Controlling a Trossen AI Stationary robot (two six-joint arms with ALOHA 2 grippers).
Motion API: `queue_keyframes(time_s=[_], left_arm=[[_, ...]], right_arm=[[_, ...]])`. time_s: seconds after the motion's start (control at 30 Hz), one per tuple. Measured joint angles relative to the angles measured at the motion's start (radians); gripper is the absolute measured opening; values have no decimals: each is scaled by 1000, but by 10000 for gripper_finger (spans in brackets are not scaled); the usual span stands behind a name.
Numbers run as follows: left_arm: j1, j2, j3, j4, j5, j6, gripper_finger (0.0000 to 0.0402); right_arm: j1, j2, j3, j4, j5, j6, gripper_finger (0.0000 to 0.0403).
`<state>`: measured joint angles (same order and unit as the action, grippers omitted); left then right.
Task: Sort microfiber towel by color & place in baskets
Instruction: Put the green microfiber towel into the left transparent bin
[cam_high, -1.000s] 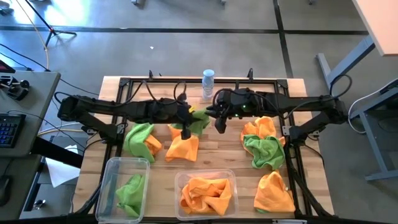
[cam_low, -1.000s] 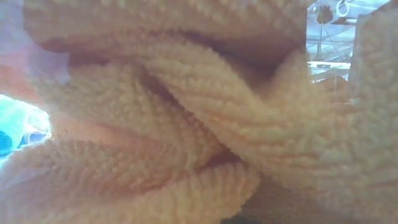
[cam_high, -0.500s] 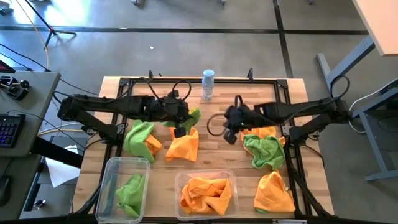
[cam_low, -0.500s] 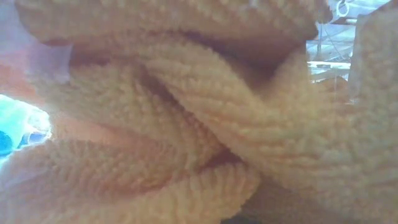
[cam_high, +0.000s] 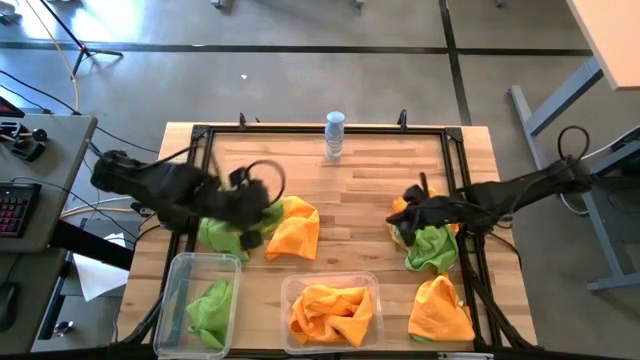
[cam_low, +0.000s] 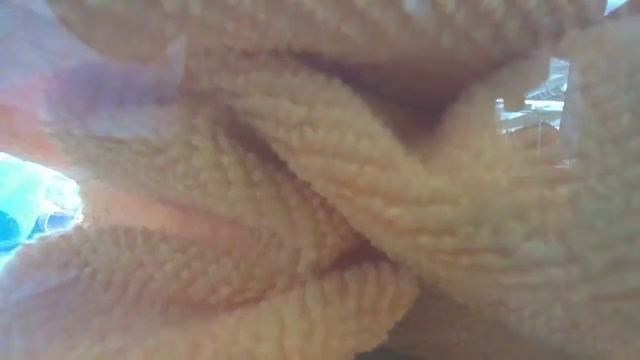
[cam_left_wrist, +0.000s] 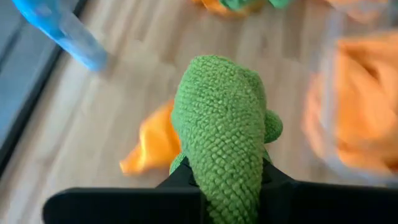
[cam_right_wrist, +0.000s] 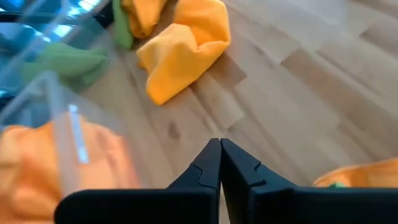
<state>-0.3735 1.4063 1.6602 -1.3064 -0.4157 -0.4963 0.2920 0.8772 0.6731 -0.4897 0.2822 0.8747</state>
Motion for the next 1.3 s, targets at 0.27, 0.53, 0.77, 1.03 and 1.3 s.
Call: queue_keyframes(time_s=[0.27,0.53,0.77,1.03,1.3], left_arm=[[-301,4,24,-156,83,-235,12],[-513,53,-99,-138,214,-419,11],[-593,131,-226,-7,340,-489,11],[-625,224,-343,106,351,-497,11],[-655,232,-500,286,276,-551,17]], right_arm=[[70,-109,-20,-5,43,-18,0],[72,-112,-20,-6,25,-43,0],[72,-112,-20,-6,11,-45,0],[72,-112,-20,-6,2,-43,0],[72,-112,-20,-6,2,-38,0]])
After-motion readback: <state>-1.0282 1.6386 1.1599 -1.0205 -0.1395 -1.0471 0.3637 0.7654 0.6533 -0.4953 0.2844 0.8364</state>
